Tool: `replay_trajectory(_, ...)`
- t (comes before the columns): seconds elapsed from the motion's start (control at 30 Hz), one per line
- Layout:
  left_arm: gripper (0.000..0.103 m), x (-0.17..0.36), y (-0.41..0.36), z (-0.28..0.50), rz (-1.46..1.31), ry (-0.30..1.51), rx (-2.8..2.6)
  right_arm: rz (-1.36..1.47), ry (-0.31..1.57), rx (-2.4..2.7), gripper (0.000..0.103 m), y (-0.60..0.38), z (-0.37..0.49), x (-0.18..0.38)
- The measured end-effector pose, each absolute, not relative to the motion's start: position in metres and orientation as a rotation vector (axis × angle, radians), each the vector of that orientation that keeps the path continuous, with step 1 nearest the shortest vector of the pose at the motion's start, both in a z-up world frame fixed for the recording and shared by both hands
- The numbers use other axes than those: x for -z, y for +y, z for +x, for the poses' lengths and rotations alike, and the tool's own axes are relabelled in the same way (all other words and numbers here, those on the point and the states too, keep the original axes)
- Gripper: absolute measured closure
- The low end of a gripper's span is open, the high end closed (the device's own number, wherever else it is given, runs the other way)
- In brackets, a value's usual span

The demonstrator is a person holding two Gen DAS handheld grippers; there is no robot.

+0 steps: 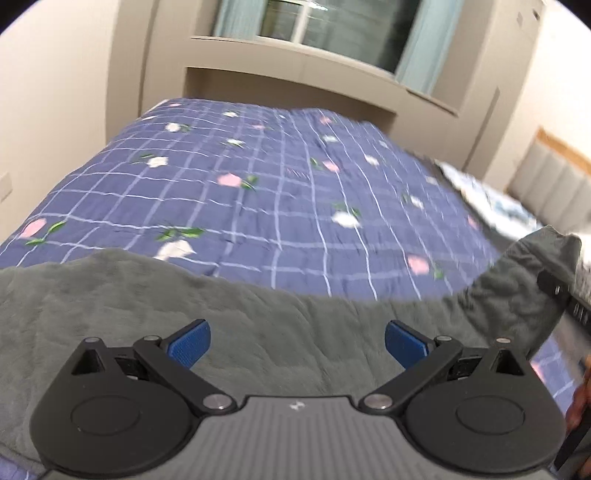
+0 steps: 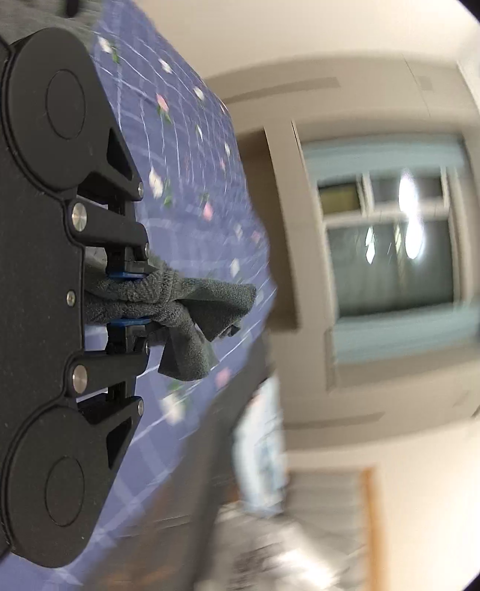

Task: Fold towel
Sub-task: 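Grasp the grey pant leg ends with the right gripper and lift them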

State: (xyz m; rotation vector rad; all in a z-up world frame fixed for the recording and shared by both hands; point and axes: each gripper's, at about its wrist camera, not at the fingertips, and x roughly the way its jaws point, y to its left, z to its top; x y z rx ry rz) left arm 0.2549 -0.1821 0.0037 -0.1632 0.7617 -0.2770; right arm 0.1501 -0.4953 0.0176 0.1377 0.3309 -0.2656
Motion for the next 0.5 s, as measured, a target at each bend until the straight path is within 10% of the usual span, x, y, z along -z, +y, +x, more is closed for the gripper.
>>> replay_trajectory(0.5,0.001,0.005,-0.106,0.255,-0.435,0.805,0.275,-0.319,0.434,-0.194,0.084,-0.319,0.136,0.012)
